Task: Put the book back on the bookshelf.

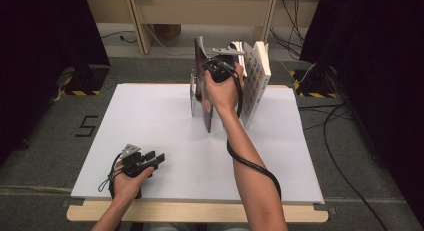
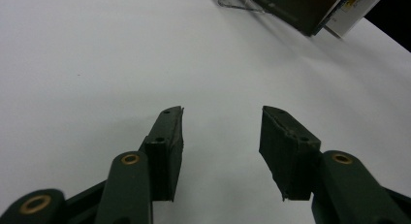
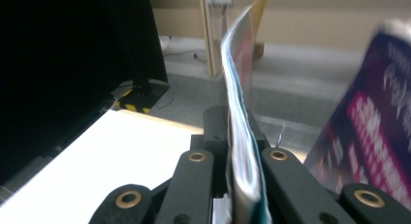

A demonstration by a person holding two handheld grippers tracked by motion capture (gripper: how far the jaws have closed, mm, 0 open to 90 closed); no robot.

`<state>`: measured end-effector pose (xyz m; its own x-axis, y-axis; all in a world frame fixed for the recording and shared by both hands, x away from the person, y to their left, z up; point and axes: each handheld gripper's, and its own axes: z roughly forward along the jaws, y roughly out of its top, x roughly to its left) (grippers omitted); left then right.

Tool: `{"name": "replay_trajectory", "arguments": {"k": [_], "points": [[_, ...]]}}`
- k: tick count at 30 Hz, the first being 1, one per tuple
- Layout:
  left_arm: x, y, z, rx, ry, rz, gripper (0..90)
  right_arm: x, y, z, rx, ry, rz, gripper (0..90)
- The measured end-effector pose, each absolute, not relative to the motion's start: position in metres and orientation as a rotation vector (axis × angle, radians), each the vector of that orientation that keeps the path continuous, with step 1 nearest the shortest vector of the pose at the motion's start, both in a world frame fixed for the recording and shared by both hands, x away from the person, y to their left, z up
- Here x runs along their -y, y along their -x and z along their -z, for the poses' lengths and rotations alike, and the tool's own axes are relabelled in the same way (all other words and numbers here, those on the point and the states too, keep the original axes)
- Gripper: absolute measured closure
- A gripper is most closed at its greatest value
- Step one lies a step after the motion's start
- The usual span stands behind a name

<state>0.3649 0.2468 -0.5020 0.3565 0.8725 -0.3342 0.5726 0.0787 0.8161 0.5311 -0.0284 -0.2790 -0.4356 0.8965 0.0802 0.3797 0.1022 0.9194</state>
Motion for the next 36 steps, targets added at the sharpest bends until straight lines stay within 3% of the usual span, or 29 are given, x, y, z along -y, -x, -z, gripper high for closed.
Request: {"name": "replay_trajectory", "arguments": {"k": [5, 27, 36], "points": [[-0.248, -0.365, 0.501, -1.330, -1.598, -0.374, 50.3, 0.029, -0.526, 0.269, -1.804, -1.192, -1.369, 87.3], [-0.250, -0.364, 0.501, -1.329, -1.594, -0.369, 50.5, 0.026, -0.543, 0.294, -1.595, -1.279, -1.338, 87.0], [-0.251, -0.365, 0.501, -1.334, -1.588, -0.369, 50.5, 0.036, -0.538, 0.292, -1.740, -1.424, -1.260, 78.0]]}}
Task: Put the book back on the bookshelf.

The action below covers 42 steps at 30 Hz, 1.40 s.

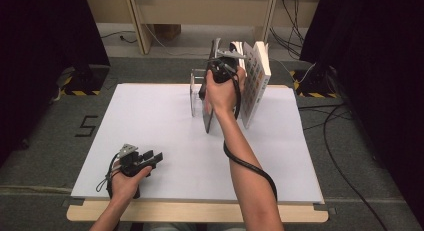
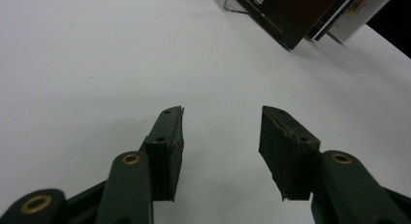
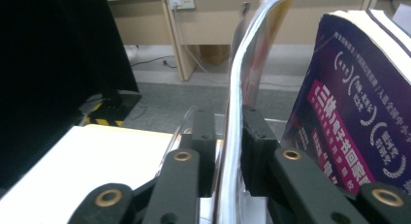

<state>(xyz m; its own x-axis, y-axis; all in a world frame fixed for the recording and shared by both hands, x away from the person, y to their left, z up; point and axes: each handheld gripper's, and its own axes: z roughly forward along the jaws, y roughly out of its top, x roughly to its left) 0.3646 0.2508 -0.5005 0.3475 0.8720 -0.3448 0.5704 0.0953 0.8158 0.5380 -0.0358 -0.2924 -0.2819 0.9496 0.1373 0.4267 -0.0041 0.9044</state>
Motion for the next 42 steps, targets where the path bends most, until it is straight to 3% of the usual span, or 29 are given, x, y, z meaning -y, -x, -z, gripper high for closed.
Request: {"name": "replay_trajectory", "arguments": {"k": [6, 11, 27, 42], "points": [[-0.248, -0.365, 0.502, -1.333, -1.596, -0.362, 50.5, 0.046, -0.546, 0.291, -1.802, -1.499, -1.276, 78.1], [-0.248, -0.365, 0.502, -1.333, -1.596, -0.362, 50.5, 0.047, -0.551, 0.289, -1.831, -1.523, -1.237, 86.8], [-0.253, -0.364, 0.501, -1.336, -1.584, -0.366, 50.7, 0.026, -0.555, 0.293, -1.750, -1.456, -1.171, 87.0], [-0.248, -0.364, 0.502, -1.332, -1.595, -0.365, 50.7, 0.041, -0.549, 0.295, -1.743, -1.510, -1.156, 64.9]]}}
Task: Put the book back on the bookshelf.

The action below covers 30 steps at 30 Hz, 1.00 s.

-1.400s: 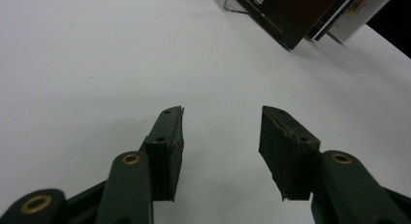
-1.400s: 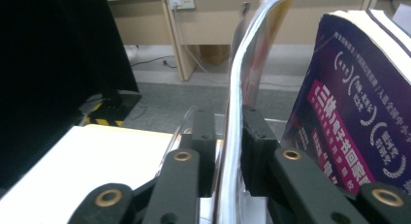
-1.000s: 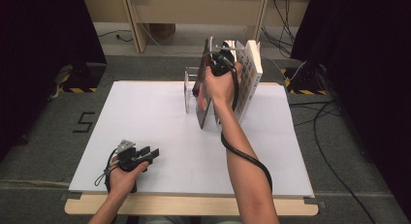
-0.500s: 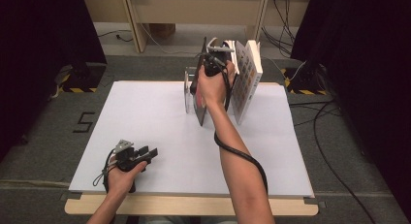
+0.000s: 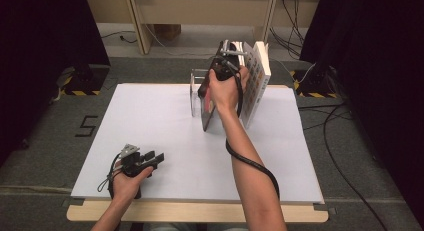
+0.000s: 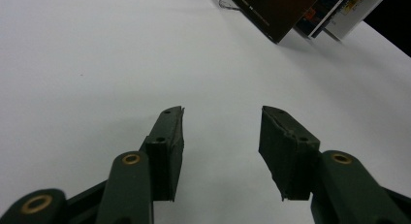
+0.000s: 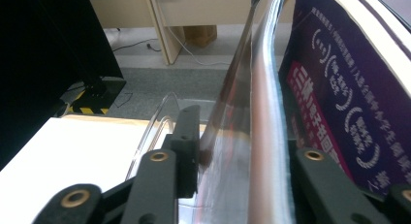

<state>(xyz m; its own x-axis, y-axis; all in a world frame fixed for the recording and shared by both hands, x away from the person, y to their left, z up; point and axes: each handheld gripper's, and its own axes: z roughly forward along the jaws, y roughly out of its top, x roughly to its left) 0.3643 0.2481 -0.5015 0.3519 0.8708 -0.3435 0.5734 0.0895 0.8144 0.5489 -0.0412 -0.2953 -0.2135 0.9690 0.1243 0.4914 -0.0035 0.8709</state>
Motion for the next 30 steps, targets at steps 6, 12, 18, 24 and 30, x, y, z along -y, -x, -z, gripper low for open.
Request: {"name": "replay_trajectory", "arguments": {"k": [6, 12, 18, 24, 30], "points": [[-0.248, -0.364, 0.501, -1.331, -1.593, -0.367, 50.7, 0.043, -0.542, 0.294, -1.743, -1.505, -1.153, 69.8], [-0.248, -0.364, 0.501, -1.330, -1.594, -0.367, 50.6, 0.025, -0.538, 0.288, -1.768, -1.420, -1.210, 68.6], [-0.250, -0.364, 0.500, -1.330, -1.590, -0.369, 50.7, -0.001, -0.536, 0.287, -1.847, -1.319, -1.283, 65.3], [-0.251, -0.364, 0.499, -1.326, -1.590, -0.374, 50.6, -0.015, -0.533, 0.292, -1.908, -1.267, -1.328, 62.6], [-0.250, -0.364, 0.500, -1.325, -1.592, -0.376, 50.6, -0.014, -0.533, 0.294, -1.911, -1.274, -1.332, 63.0]]}}
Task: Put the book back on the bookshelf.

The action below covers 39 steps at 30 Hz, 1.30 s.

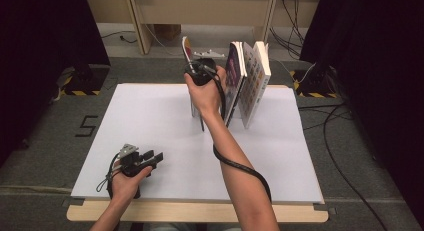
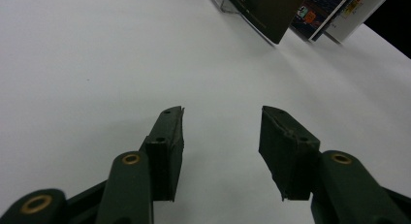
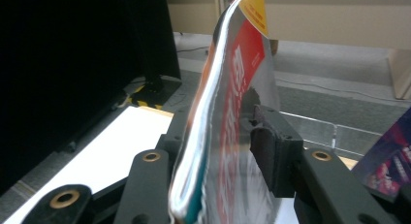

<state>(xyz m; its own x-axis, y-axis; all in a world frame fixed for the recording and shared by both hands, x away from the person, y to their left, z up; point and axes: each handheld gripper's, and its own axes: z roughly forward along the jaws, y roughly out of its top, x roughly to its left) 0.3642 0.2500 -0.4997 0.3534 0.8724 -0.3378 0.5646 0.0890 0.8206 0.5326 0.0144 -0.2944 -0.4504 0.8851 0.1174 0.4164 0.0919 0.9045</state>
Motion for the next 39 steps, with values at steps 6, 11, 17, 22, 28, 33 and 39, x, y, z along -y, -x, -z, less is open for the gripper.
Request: {"name": "replay_trajectory", "arguments": {"k": [6, 11, 17, 22, 28, 33, 39], "points": [[-0.249, -0.365, 0.500, -1.326, -1.594, -0.376, 50.6, -0.013, -0.529, 0.294, -1.928, -1.254, -1.372, 59.3], [-0.249, -0.365, 0.500, -1.323, -1.593, -0.377, 50.5, -0.012, -0.524, 0.296, -1.930, -1.248, -1.384, 58.0], [-0.249, -0.365, 0.500, -1.323, -1.594, -0.379, 50.0, -0.007, -0.517, 0.301, -1.926, -1.256, -1.408, 57.5], [-0.248, -0.365, 0.500, -1.323, -1.592, -0.380, 49.6, -0.002, -0.510, 0.305, -1.935, -1.245, -1.420, 57.1], [-0.248, -0.365, 0.500, -1.320, -1.596, -0.381, 49.6, 0.005, -0.502, 0.309, -1.940, -1.239, -1.425, 56.2], [-0.248, -0.365, 0.500, -1.319, -1.597, -0.383, 49.5, 0.010, -0.497, 0.313, -1.934, -1.246, -1.435, 56.0], [-0.248, -0.365, 0.500, -1.320, -1.597, -0.387, 49.3, 0.012, -0.490, 0.316, -1.946, -1.229, -1.435, 55.9]]}}
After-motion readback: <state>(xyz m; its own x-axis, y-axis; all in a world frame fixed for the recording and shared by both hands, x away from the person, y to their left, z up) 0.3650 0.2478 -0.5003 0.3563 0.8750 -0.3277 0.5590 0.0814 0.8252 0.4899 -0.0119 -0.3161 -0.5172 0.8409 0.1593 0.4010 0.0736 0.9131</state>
